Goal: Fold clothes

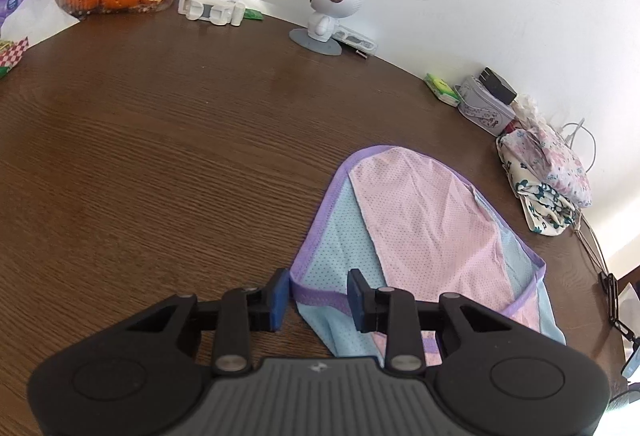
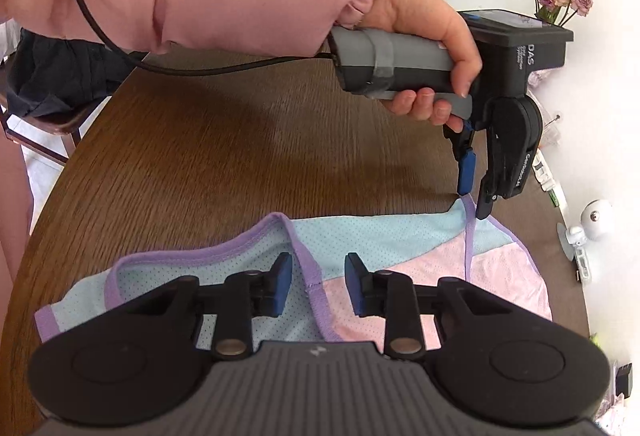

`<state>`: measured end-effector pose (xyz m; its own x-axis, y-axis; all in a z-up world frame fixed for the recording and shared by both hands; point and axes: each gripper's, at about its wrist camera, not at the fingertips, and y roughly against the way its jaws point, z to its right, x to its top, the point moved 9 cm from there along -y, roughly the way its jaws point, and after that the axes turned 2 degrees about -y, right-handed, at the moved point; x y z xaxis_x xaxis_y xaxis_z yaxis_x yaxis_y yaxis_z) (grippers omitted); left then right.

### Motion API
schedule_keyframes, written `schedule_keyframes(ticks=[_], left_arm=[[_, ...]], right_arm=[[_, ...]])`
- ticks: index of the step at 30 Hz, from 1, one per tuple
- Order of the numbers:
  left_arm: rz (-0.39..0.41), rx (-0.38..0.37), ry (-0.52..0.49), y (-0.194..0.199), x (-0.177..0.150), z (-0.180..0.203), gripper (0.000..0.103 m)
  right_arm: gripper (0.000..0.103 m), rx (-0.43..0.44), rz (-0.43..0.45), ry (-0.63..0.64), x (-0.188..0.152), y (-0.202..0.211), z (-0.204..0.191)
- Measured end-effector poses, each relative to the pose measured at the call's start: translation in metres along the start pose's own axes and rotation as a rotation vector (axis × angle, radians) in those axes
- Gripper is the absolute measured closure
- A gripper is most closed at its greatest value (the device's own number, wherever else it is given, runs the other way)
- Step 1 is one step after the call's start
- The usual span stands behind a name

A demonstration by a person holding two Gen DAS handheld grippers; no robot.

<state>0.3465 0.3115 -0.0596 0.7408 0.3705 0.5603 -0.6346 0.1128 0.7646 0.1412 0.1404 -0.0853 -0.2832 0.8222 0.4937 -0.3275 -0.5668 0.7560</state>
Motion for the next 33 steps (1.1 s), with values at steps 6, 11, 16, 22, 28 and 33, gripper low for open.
schedule_keyframes(ticks=[6,11,16,22,28,33], left_arm=[[-0.029,0.012,0.008,-0.005,0.003,-0.003,0.095],[-0.010,0.054,-0.041,-0.006,0.002,0.000,0.103],[0.030,0.064,-0.061,-0.003,0.014,0.005,0.103],[0.042,0.099,-0.119,-0.007,0.024,0.014,0.103],[0.035,0.105,-0.113,-0.008,0.021,0.012,0.085],[0.116,0.085,-0.146,0.023,0.018,0.018,0.062]], right_arm=[[0.084,-0.004,-0.010,0.057,0.001,-0.002,-0.008],[0.095,-0.001,-0.015,0.064,-0.001,-0.006,-0.013],[0.101,0.016,0.009,0.072,-0.002,-0.003,-0.018],[0.102,0.018,0.034,0.100,-0.004,0.001,-0.025],[0.058,0.016,0.094,0.014,0.000,0.010,-0.017],[0.055,0.010,0.135,-0.228,-0.017,0.043,0.012]])
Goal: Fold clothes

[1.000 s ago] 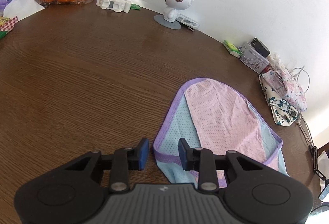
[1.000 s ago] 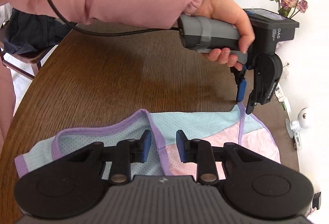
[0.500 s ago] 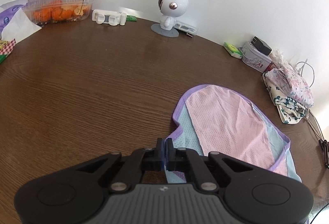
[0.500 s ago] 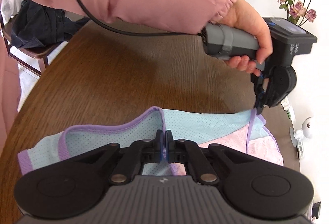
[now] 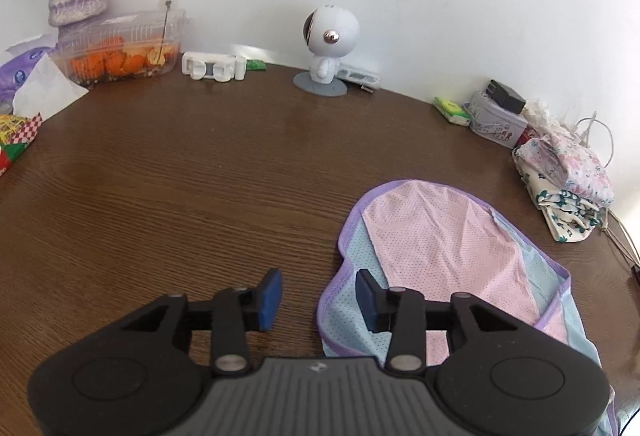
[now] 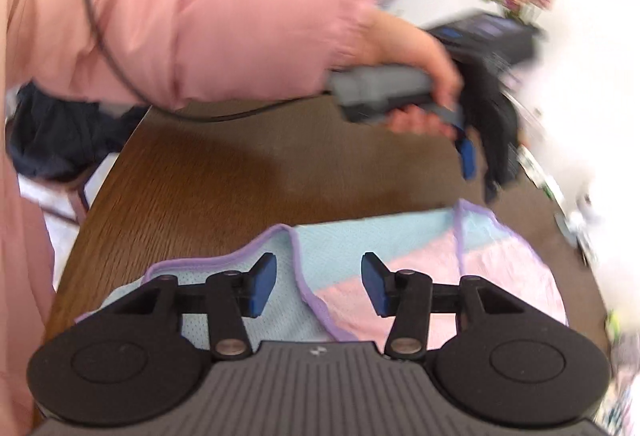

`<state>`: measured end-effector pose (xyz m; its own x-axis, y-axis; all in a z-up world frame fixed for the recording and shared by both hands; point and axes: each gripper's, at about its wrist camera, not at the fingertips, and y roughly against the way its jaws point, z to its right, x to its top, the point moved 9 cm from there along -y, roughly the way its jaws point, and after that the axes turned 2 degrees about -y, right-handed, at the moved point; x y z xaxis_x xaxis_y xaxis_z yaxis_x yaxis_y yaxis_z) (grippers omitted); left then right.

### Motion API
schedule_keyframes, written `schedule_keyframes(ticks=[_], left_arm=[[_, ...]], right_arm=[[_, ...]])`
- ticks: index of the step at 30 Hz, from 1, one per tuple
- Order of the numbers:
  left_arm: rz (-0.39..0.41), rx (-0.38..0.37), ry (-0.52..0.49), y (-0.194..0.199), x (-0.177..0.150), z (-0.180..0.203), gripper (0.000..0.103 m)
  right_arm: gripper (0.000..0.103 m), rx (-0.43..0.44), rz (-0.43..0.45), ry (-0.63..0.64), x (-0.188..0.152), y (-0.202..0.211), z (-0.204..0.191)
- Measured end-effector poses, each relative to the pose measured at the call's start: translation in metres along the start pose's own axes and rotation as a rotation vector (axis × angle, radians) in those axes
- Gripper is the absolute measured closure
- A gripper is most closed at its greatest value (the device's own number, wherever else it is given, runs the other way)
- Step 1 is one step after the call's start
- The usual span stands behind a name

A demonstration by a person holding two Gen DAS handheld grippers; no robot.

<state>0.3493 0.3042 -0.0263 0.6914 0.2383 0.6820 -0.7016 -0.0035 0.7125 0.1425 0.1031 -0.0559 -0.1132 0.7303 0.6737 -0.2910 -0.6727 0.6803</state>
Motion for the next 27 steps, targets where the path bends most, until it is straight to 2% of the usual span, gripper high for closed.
schedule_keyframes(ticks=[3,8,10,14,19,21,23,25,27], left_arm=[[0.004,-0.058,-0.084,0.016,-0.005,0.030,0.060],[-0.001,-0.166,-0.221,0.039,-0.015,0.091,0.046],[-0.012,-0.216,-0.267,0.040,-0.018,0.123,0.042],[-0.048,-0.265,-0.361,0.027,-0.024,0.185,0.041],[-0.135,-0.270,-0.416,-0.008,-0.028,0.241,0.041],[-0.162,-0.244,-0.438,-0.024,-0.026,0.255,0.042],[-0.185,-0.217,-0.458,-0.040,-0.024,0.264,0.044],[-0.213,-0.206,-0.468,-0.054,-0.023,0.270,0.049],[-0.243,-0.212,-0.468,-0.068,-0.022,0.274,0.065]], right_arm=[[0.055,-0.060,-0.010,-0.183,-0.023,0.030,0.030],[0.054,-0.230,-0.028,-0.462,-0.079,0.089,0.077],[0.054,-0.300,-0.047,-0.519,-0.101,0.109,0.087],[0.055,-0.361,-0.093,-0.557,-0.131,0.120,0.093],[0.063,-0.355,-0.122,-0.591,-0.149,0.095,0.105],[0.064,-0.335,-0.110,-0.648,-0.154,0.084,0.118],[0.070,-0.297,-0.094,-0.710,-0.159,0.074,0.129],[0.073,-0.255,-0.077,-0.771,-0.165,0.065,0.139],[0.075,-0.236,-0.067,-0.795,-0.170,0.061,0.145]])
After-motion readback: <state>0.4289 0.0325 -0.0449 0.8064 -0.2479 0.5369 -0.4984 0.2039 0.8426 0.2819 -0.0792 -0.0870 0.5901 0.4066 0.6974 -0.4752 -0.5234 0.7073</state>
